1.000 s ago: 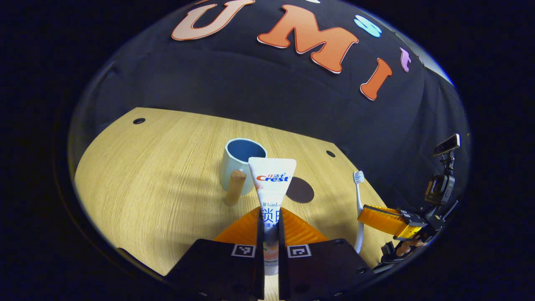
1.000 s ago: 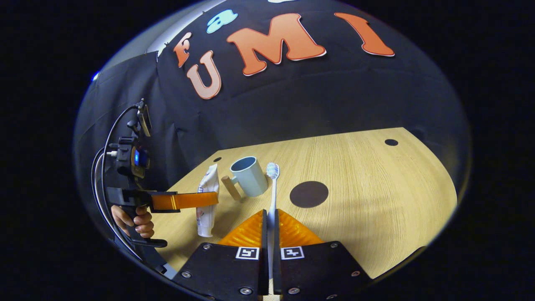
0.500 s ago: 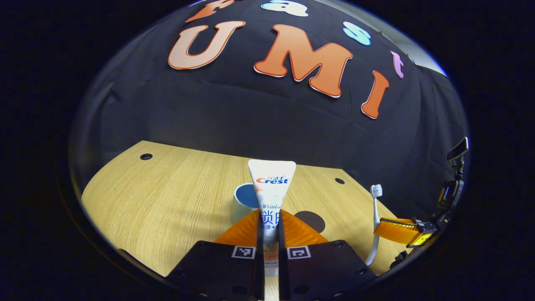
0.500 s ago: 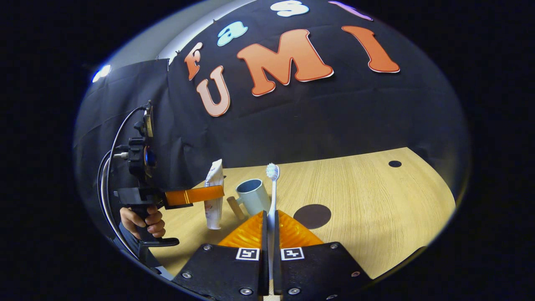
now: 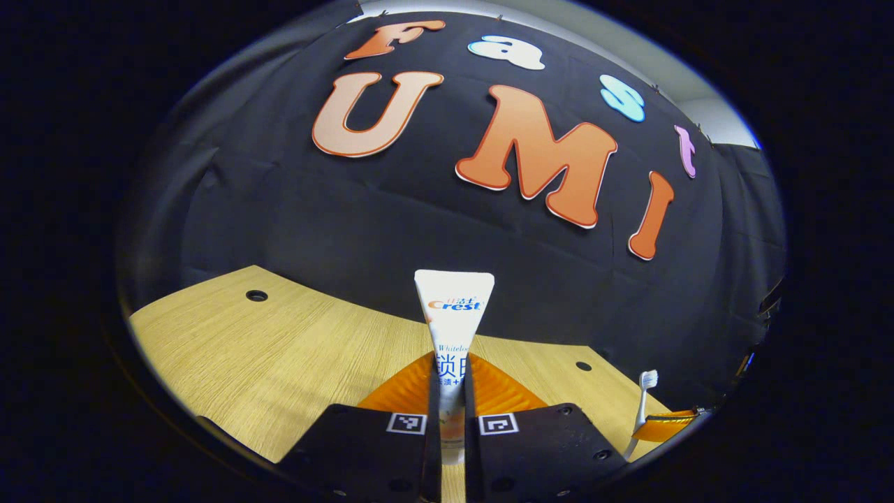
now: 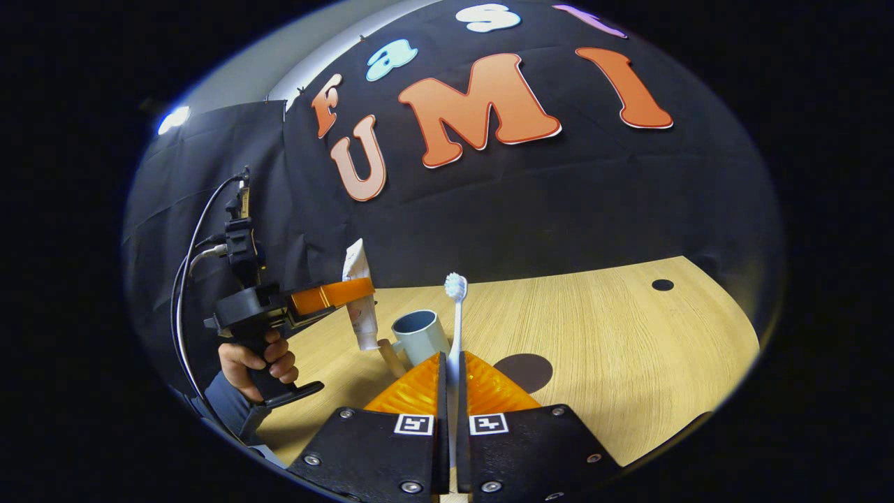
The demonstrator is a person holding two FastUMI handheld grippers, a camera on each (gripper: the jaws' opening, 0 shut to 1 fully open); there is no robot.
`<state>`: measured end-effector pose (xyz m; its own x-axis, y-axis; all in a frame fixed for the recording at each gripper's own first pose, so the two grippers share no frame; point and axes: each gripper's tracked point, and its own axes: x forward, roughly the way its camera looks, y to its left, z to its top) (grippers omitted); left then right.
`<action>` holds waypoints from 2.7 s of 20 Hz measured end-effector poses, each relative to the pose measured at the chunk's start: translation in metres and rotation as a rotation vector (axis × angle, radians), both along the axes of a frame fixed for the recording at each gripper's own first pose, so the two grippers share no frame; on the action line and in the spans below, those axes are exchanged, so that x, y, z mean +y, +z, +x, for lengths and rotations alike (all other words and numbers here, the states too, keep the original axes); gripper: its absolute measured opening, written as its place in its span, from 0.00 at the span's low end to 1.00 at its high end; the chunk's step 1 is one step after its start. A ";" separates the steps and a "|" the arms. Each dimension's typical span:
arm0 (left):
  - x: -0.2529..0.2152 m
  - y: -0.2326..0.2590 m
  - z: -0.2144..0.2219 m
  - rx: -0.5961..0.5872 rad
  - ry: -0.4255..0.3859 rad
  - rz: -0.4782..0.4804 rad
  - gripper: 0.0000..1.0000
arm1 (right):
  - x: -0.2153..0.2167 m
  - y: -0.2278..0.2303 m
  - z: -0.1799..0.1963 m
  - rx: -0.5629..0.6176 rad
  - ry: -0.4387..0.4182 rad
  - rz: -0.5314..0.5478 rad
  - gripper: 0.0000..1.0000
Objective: Put the toothbrush and toothpaste on the desktop into the cup, then pick up the cup and place it on the coaster on the desktop.
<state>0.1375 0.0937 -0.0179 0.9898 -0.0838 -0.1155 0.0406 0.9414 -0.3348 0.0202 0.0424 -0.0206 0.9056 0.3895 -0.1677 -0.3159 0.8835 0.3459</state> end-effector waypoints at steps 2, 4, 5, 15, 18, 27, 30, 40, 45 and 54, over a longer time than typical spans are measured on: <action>0.001 0.005 0.007 -0.027 0.007 -0.004 0.13 | -0.001 0.004 0.005 -0.012 -0.003 0.006 0.05; 0.006 0.011 0.017 -0.048 0.031 0.016 0.12 | 0.001 0.005 0.008 -0.020 0.004 0.003 0.04; 0.010 0.009 0.023 -0.049 0.055 0.023 0.13 | 0.000 0.006 0.011 -0.028 -0.001 -0.005 0.04; 0.010 -0.015 0.059 -0.088 0.060 -0.062 0.12 | 0.006 0.009 0.030 -0.052 0.002 -0.012 0.04; 0.014 -0.027 0.068 -0.077 0.062 -0.066 0.12 | 0.010 0.009 0.038 -0.054 -0.001 -0.005 0.04; -0.002 -0.059 0.064 -0.021 -0.005 -0.022 0.13 | 0.035 0.022 0.061 -0.089 0.034 0.011 0.05; -0.003 -0.064 0.062 0.004 -0.018 -0.001 0.15 | 0.039 0.029 0.069 -0.106 0.034 0.019 0.05; -0.011 -0.074 0.045 0.058 -0.080 0.027 0.36 | 0.040 0.038 0.083 -0.131 0.014 0.026 0.04; -0.002 -0.049 0.031 -0.019 -0.059 0.046 0.66 | 0.044 0.043 0.097 -0.159 -0.011 0.040 0.04; 0.031 -0.029 -0.009 -0.092 -0.022 0.173 0.75 | 0.066 0.061 0.128 -0.238 -0.047 0.079 0.05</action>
<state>0.1286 0.1251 -0.0469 0.9950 -0.0922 -0.0392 0.0848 0.9832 -0.1615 0.1480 0.1083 0.0406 0.9334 0.3495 0.0812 -0.3559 0.8724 0.3350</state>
